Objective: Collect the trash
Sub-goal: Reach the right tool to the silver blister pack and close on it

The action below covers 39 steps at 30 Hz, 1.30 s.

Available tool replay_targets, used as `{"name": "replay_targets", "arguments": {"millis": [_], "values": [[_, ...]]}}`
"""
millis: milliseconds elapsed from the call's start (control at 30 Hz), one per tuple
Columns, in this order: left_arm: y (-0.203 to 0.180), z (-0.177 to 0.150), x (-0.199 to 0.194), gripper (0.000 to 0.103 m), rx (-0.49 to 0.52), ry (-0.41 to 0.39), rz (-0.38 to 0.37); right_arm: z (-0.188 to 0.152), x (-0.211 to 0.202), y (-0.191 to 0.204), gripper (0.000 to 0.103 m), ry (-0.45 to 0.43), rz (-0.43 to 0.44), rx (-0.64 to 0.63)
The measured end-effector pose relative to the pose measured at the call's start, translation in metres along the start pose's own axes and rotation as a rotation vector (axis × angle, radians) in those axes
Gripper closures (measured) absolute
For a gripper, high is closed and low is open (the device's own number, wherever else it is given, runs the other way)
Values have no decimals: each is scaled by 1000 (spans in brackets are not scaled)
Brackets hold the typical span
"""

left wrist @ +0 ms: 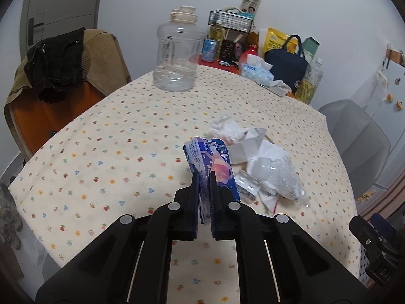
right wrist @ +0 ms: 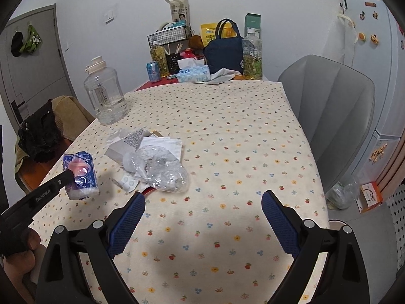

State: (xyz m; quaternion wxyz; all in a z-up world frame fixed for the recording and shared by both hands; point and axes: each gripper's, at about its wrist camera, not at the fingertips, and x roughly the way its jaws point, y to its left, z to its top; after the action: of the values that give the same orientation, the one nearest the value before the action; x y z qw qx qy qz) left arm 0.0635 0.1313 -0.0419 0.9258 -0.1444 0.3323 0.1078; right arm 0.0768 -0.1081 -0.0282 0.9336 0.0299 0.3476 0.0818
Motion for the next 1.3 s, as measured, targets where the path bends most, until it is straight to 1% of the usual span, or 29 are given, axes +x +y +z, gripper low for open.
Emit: {"name": "replay_targets", "arguments": {"millis": [200,300,400,600,767,1067,1167,1300], "values": [[21,1,12,95,-33,1,45,2,9,15,16,15,20,-25],[29,3,17,95,-50,6,57,4,16,23,17,25,28,-37],[38,4,24,95,-69,11,67,6,23,32,20,38,42,-49],[44,5,36,95,-81,21,67,8,38,55,30,71,84,-82],[44,7,46,95,-79,25,61,7,54,81,44,112,121,-124],[61,10,55,95,-101,26,61,4,76,122,59,155,147,-188],[71,8,60,95,-118,36,59,3,84,131,63,172,150,-203],[74,8,60,95,-130,34,45,0,95,142,64,191,147,-219]]}}
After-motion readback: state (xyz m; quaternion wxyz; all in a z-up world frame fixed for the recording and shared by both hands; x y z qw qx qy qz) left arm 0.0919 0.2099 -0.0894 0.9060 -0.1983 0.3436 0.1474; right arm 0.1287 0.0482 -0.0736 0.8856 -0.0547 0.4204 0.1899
